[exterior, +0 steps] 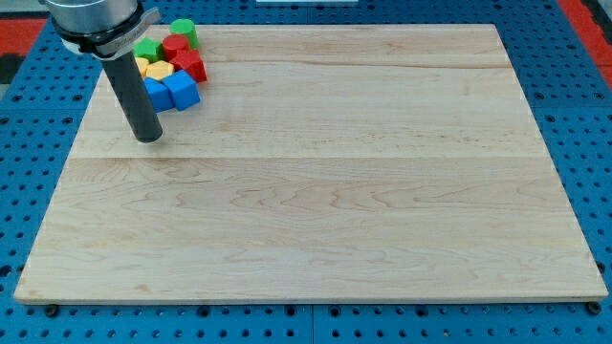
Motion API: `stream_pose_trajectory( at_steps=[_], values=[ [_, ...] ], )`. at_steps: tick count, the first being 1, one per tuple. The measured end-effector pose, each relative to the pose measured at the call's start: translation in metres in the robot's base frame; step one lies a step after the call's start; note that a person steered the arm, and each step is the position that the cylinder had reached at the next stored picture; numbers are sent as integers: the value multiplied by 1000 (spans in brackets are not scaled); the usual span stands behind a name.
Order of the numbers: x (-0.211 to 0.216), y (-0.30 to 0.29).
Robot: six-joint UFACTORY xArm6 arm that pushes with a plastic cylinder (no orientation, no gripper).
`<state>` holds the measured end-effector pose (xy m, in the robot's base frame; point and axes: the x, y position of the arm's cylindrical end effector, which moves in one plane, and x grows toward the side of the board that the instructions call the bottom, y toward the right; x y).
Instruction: Move the blue cube to the bottom right of the board
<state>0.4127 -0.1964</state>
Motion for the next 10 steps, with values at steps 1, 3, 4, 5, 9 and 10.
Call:
stream_pose_trajectory(
  at_steps=[1, 3, 4, 5, 9, 10],
  values=[
    [2, 0],
    [21, -3],
    [66, -50],
    [69, -107],
    [-112, -108],
    [-156, -85]
  ],
)
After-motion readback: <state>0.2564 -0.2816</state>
